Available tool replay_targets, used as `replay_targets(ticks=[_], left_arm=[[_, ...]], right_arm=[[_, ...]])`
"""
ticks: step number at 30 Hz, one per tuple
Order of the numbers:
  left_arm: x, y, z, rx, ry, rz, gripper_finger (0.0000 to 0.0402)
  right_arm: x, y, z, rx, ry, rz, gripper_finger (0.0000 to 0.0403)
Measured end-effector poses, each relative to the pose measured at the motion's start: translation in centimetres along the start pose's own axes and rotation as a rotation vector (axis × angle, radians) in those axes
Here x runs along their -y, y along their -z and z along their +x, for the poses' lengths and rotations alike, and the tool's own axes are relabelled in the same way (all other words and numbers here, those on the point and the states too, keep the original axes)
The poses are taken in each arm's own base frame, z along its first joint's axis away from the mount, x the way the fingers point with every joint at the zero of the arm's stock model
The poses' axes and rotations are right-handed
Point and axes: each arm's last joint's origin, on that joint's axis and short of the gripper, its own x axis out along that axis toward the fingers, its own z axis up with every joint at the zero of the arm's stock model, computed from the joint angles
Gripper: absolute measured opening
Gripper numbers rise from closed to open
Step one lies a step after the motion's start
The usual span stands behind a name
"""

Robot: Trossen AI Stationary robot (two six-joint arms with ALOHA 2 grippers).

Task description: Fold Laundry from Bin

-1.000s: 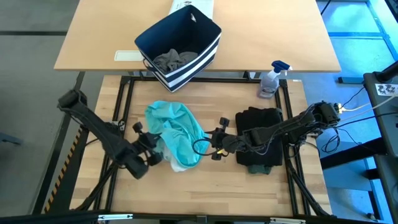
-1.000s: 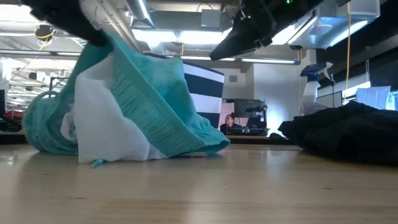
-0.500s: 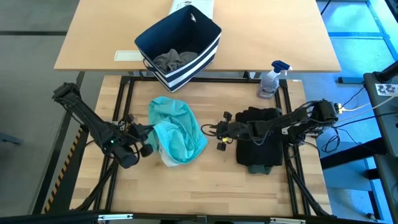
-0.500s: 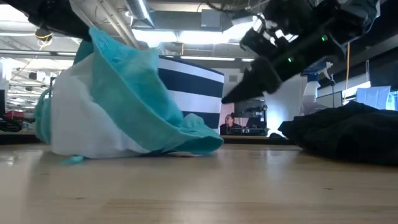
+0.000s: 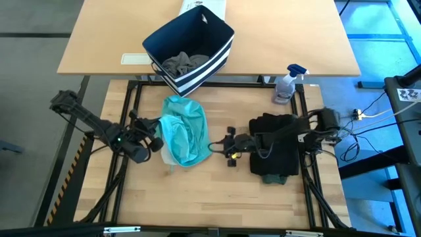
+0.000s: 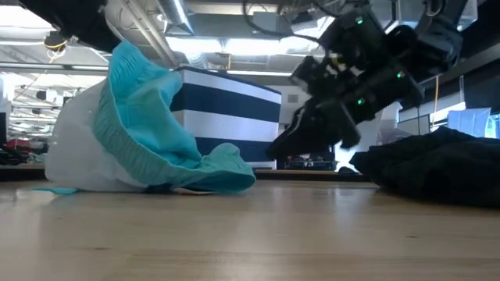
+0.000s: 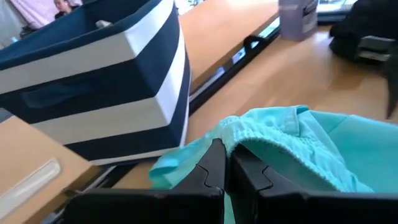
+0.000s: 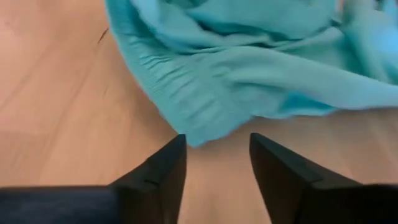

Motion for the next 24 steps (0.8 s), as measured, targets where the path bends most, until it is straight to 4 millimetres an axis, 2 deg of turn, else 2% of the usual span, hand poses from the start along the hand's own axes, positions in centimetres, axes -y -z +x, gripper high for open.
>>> replay_targets(ticks=[5, 11, 19, 24], left_arm=[[-0.2, -0.1, 0.7, -0.053, -0.011, 0.023, 0.0], [-0.3, -0.1, 0.9, -0.071, -0.006, 0.025, 0.0], [-0.3, -0.1, 0.9, -0.072, -0.004, 0.025, 0.0], [-0.2, -0.1, 0.9, -0.072, -0.004, 0.022, 0.0]], right_arm=[[-1.5, -0.8, 2.4, -0.016, 0.045, -0.146, 0.0229], [-3.1, -1.3, 3.4, -0.075, 0.122, -0.334, 0.0271], [-4.0, -1.4, 3.2, -0.104, 0.156, -0.427, 0.0282], [-4.0, -1.0, 3.8, -0.129, 0.194, -0.453, 0.0281]])
